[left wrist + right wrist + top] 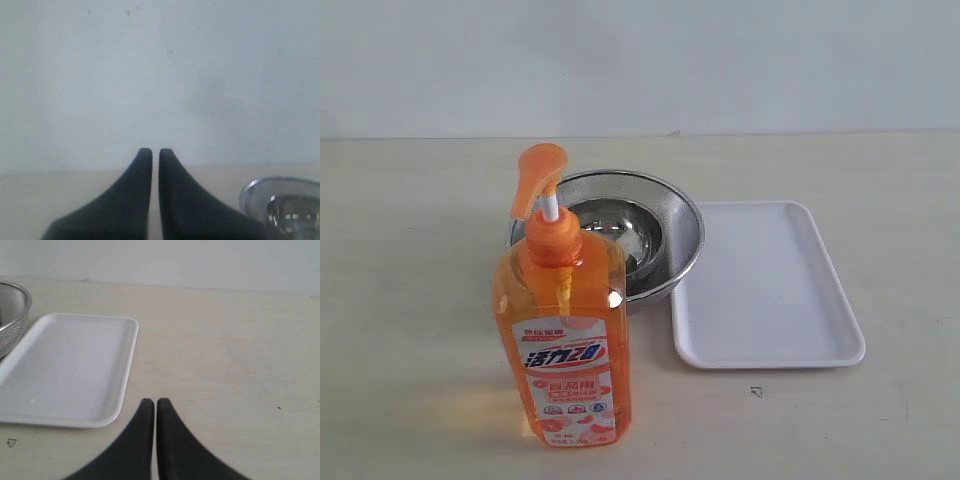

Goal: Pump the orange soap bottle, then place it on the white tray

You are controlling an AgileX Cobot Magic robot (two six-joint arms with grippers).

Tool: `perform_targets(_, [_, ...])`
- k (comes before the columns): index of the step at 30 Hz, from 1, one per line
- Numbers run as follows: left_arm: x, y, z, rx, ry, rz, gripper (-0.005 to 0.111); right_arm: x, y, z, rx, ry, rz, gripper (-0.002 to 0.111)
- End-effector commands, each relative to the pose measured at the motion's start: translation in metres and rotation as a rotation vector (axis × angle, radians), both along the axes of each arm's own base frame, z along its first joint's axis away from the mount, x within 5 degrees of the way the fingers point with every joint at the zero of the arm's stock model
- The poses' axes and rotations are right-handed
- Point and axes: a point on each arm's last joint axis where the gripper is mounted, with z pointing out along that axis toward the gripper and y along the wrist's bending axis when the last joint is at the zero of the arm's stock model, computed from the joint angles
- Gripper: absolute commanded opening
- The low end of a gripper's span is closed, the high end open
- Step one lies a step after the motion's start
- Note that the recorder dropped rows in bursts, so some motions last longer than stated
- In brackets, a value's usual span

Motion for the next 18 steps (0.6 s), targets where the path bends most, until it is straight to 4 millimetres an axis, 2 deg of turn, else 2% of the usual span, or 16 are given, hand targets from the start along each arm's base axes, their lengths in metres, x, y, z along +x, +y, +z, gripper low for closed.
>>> perform_targets(1, [-0.006, 0.0, 0.044, -0.013, -0.039, -0.001, 0.005, 0.0, 0.0, 0.001, -0.005, -0.018, -0.001, 0.0])
perform_targets(4, [0.0, 0.0, 0.074, -0.012, 0.039, 0.001, 0.005, 0.0, 0.0, 0.001, -0.005, -0.018, -0.001, 0.0])
perform_targets(6, [0.008, 0.0, 0.087, -0.01, 0.122, 0.003, 0.005, 0.0, 0.0, 0.001, -0.005, -0.018, -0.001, 0.0])
perform_targets(11, [0.046, -0.003, 0.107, -0.055, 0.411, -0.013, 0.005, 0.0, 0.0, 0.001, -0.005, -0.018, -0.001, 0.0])
perform_targets(18, [0.088, -0.003, 0.126, -0.06, 0.325, -0.01, 0.005, 0.0, 0.0, 0.001, -0.005, -0.018, -0.001, 0.0])
